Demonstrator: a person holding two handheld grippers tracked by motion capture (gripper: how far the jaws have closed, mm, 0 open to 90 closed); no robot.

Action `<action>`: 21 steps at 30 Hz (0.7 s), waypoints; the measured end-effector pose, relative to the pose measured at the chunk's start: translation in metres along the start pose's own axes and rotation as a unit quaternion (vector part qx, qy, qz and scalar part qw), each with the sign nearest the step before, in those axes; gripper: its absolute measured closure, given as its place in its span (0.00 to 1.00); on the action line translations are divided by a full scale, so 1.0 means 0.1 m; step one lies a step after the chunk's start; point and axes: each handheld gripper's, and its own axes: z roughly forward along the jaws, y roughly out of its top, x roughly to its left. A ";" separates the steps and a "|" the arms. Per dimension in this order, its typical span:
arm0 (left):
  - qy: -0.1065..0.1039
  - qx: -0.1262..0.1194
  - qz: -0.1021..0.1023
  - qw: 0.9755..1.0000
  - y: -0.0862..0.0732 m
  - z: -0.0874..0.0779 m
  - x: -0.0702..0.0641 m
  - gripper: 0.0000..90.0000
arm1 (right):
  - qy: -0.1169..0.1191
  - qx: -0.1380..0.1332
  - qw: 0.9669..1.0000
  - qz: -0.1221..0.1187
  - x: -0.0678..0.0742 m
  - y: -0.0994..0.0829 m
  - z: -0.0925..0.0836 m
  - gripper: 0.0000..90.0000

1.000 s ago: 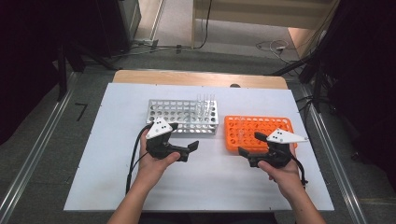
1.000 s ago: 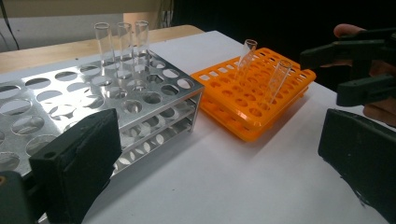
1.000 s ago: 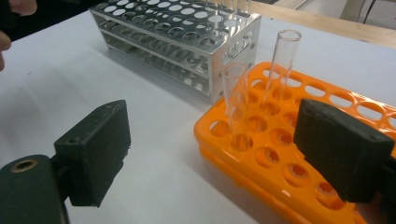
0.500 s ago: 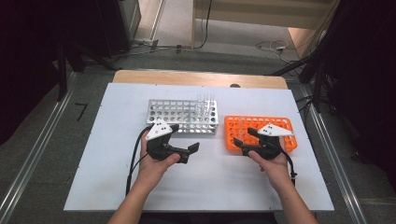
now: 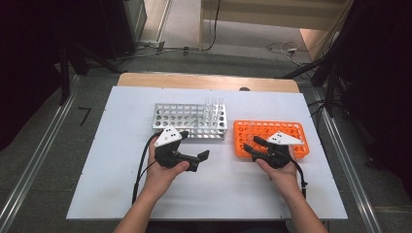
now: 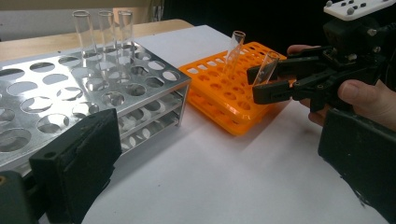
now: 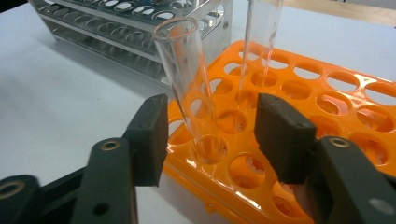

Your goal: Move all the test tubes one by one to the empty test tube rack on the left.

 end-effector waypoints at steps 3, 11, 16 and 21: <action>-0.001 0.000 -0.001 1.000 0.00 0.00 0.00 0.00 | 0.001 -0.001 1.000 -0.003 0.02 0.00 0.01 0.52; -0.001 0.000 -0.002 1.000 0.00 0.00 -0.01 0.00 | -0.005 0.001 1.000 -0.016 0.07 -0.03 0.05 0.67; -0.001 0.001 -0.004 1.000 -0.01 0.01 0.00 0.00 | -0.014 -0.004 1.000 -0.019 0.06 -0.05 0.04 0.77; -0.001 0.001 -0.004 1.000 -0.02 0.01 0.00 0.00 | -0.019 -0.007 1.000 -0.018 0.05 -0.06 0.04 0.81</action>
